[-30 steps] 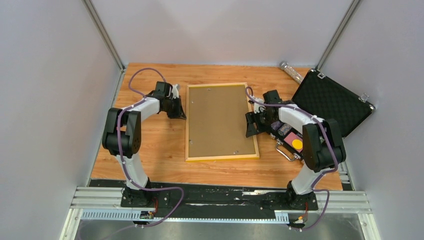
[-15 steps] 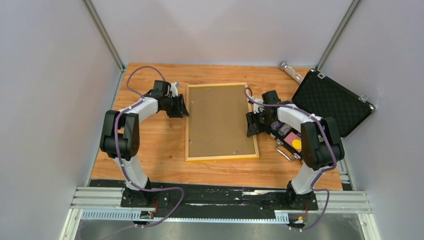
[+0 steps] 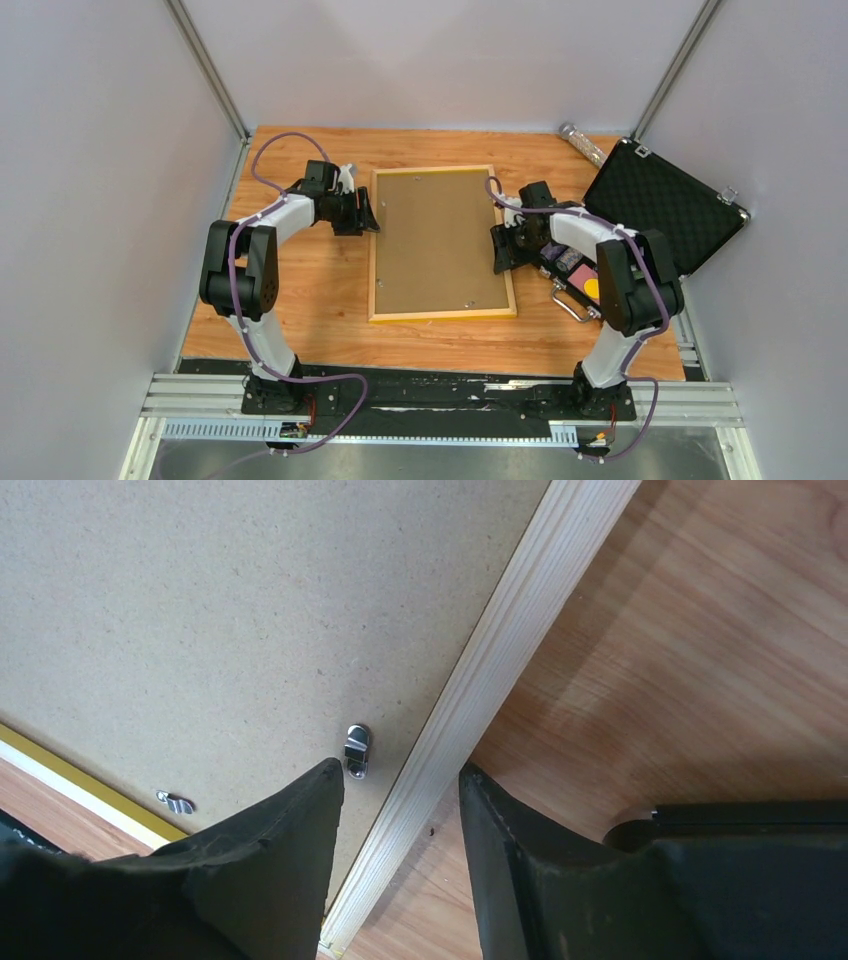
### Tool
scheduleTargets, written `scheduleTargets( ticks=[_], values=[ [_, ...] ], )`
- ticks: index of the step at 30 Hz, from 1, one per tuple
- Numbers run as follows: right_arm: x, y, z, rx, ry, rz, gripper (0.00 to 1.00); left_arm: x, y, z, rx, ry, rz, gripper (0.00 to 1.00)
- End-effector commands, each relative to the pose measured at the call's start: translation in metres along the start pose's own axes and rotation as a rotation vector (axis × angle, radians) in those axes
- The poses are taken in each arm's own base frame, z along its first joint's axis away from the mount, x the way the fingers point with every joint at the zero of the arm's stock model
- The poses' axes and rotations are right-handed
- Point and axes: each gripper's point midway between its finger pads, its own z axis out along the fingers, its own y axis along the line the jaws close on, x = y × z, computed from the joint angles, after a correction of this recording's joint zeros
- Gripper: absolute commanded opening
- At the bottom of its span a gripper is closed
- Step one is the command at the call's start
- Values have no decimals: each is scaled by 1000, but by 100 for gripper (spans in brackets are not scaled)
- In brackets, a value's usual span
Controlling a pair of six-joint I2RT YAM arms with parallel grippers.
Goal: Put the photo into the frame
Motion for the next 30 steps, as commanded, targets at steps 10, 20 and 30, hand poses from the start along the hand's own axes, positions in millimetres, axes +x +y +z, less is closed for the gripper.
scheduleTargets(
  ticks=[10,20,30],
  values=[
    [-20,-5,18,25,-21,37,55,-16,-6,-10,23,-48,28,64],
    [-16,-18,23,100,-20,59,52,-17,-3,-8,13,-47,28,64],
    [-11,-21,26,143,-15,50,49,-19,0,-9,5,-54,25,64]
  ],
)
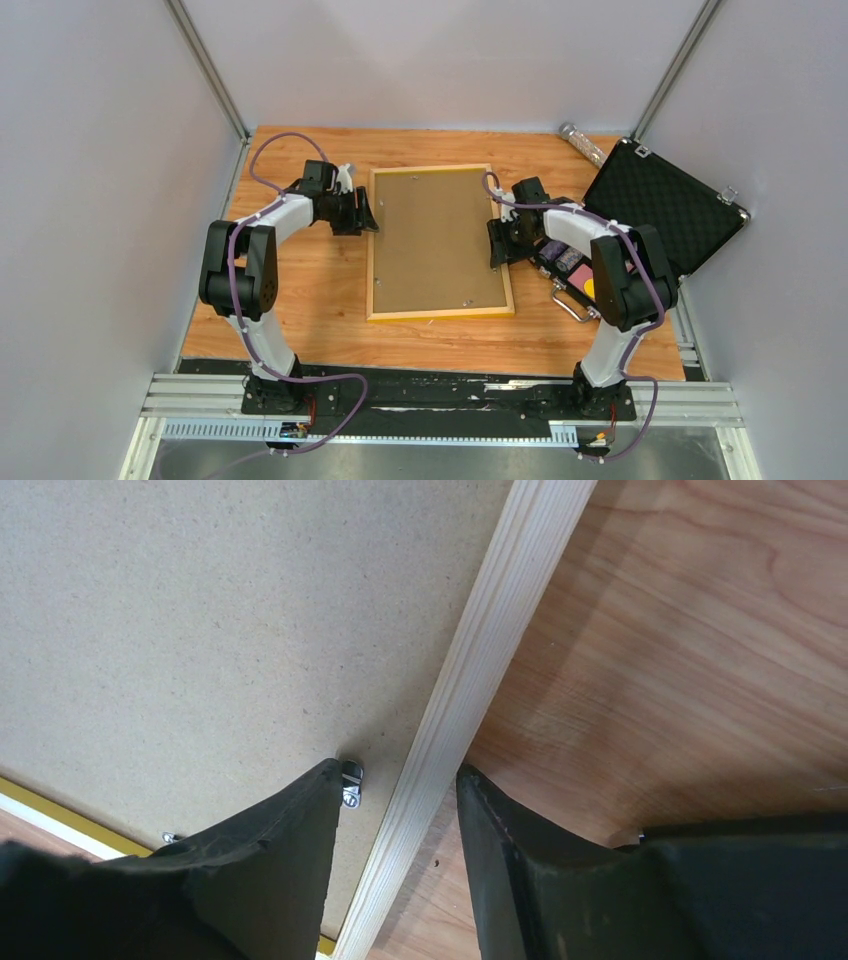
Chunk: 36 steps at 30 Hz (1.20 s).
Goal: Put the photo into the frame
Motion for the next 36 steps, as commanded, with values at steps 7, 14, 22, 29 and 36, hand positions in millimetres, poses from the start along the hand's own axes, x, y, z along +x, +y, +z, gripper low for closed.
scheduleTargets(
  ticks=[7,14,22,29,36],
  values=[
    [-1,-16,13,81,-26,-26,44,-18,0,-10,3,-53,26,63],
    [0,-12,7,48,-38,-40,44,-19,0,-12,5,-55,24,64],
    [1,-12,2,-4,-42,-36,42,-19,1,-13,11,-54,18,64],
    [5,-6,-2,-45,-42,-71,41,-19,3,-13,15,-51,10,63],
    [12,1,-4,-88,-29,-120,41,-18,3,-12,17,-48,7,63]
  ],
)
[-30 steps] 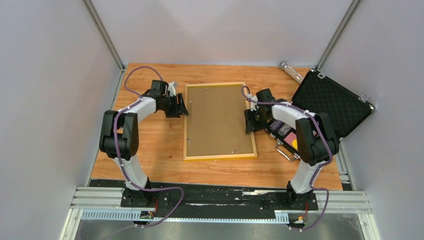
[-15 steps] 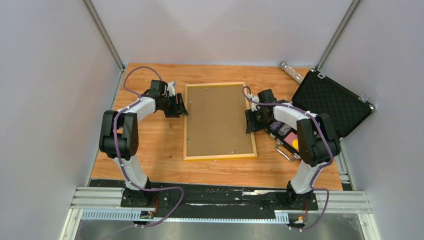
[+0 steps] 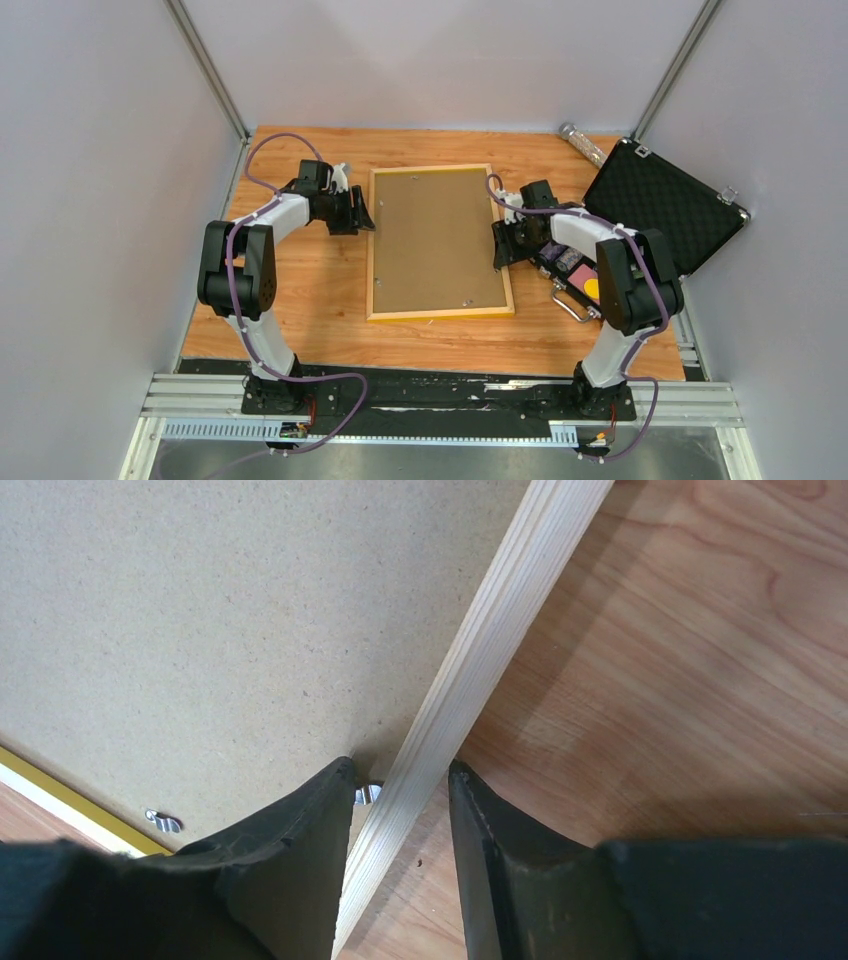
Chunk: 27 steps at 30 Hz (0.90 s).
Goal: Put the photo into the frame
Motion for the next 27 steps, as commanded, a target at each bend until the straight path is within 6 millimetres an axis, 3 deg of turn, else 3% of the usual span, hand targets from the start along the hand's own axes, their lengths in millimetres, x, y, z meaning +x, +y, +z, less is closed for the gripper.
scheduleTargets(
  ticks=[1,11,15,20,27],
  values=[
    [12,3,-2,-28,23,-66,41,-14,-7,-8,23,-38,30,64],
    [12,3,-5,-31,18,-83,43,-15,-6,-9,21,-41,30,64],
    [7,2,-10,-17,1,-76,52,-16,-6,-10,19,-43,30,64],
    [-12,0,-24,26,-59,-88,62,-17,-5,-11,13,-46,32,66],
    [-41,6,-58,59,-170,-159,66,-20,-4,-16,-3,-58,38,77]
  ],
)
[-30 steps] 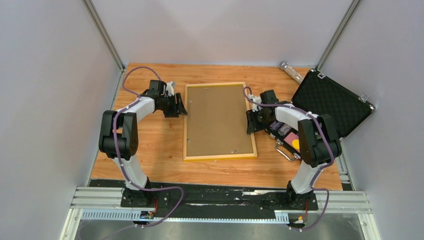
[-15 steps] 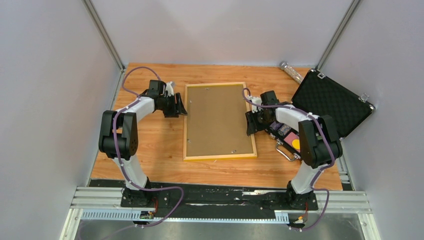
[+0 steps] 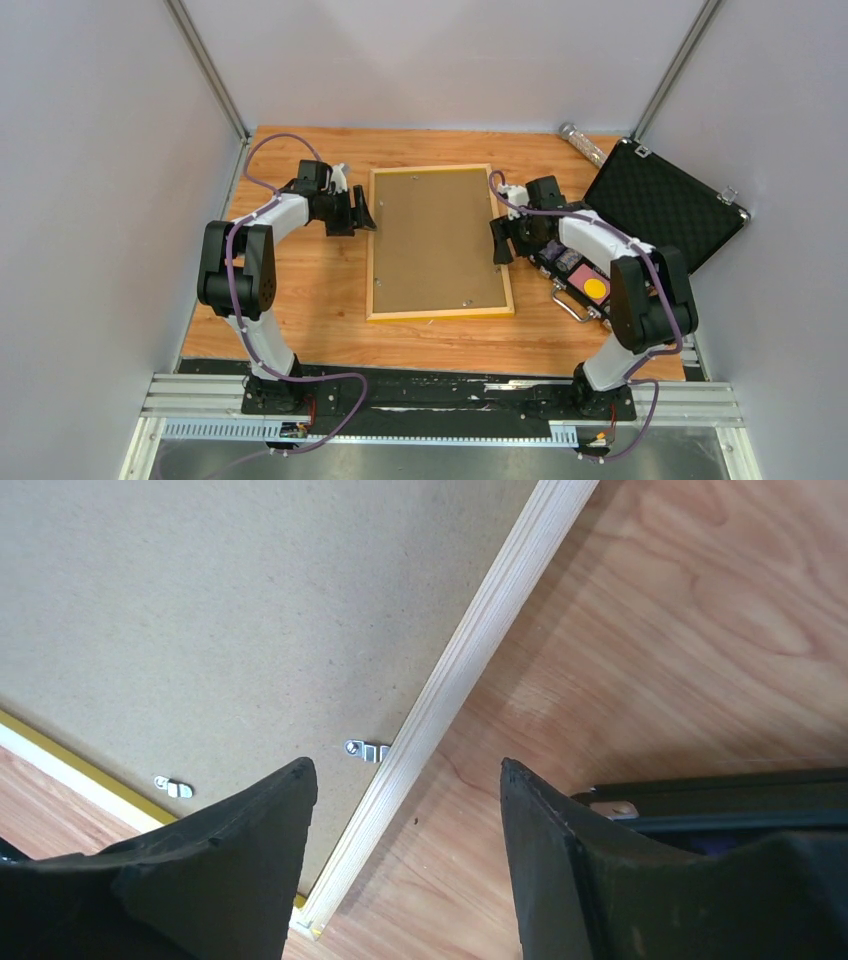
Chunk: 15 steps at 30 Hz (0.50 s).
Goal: Put the photo into the frame
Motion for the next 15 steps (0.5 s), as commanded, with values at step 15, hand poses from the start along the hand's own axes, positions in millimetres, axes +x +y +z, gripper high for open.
scheduleTargets(
  ticks=[15],
  values=[
    [-7,87,-44,-140,-136,-437,66,-28,-13,-20,27,-71,78,81]
  ],
)
